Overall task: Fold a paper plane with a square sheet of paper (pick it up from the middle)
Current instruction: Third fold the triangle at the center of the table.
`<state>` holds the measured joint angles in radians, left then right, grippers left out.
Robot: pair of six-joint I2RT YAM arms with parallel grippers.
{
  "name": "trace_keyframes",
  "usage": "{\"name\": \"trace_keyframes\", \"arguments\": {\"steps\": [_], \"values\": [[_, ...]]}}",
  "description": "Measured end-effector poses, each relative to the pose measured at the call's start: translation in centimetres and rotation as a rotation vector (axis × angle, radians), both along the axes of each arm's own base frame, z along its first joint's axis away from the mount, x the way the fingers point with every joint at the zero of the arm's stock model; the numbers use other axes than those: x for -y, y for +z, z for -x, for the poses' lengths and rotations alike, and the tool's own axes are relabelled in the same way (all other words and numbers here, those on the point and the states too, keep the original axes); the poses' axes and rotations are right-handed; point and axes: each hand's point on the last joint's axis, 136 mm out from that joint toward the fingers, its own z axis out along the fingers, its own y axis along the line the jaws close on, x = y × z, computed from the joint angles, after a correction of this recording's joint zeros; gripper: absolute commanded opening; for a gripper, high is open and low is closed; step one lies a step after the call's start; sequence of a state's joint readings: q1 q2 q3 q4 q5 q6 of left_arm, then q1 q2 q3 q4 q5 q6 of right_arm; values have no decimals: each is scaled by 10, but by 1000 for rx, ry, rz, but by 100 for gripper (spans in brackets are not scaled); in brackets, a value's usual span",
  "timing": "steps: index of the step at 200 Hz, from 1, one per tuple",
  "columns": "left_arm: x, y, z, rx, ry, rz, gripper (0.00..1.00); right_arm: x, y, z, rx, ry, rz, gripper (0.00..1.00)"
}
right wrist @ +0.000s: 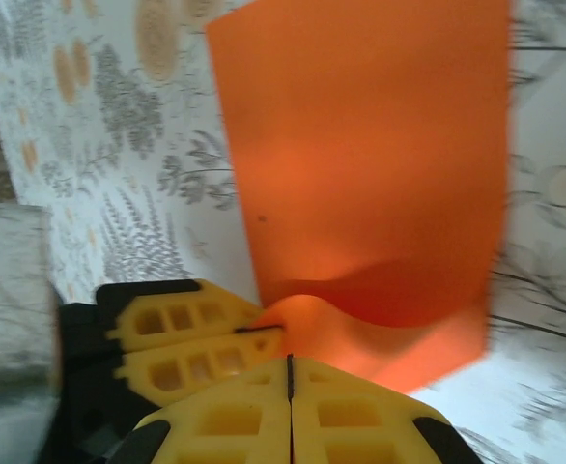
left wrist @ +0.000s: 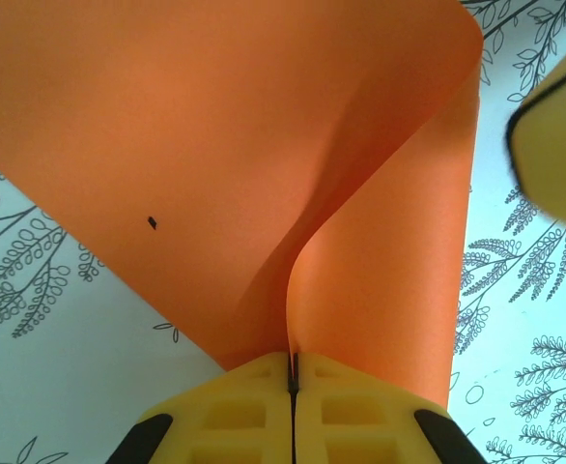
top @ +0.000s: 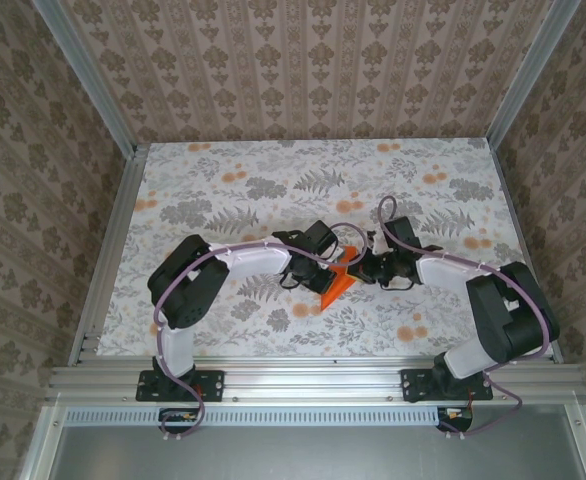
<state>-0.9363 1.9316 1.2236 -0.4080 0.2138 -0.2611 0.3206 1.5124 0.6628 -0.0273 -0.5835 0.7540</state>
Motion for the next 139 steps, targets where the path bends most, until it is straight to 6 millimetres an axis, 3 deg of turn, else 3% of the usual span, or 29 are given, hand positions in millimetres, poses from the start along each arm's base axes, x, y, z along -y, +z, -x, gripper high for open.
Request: {"name": "trace_keyframes", "arguments": {"steps": [71, 139], "values": [[0, 0, 0, -1, -1, 1, 7, -5, -28, 1, -74, -11, 13, 7], [0, 0, 1, -4, -2, 3, 8, 1, -34, 10, -96, 2, 58, 7]]}}
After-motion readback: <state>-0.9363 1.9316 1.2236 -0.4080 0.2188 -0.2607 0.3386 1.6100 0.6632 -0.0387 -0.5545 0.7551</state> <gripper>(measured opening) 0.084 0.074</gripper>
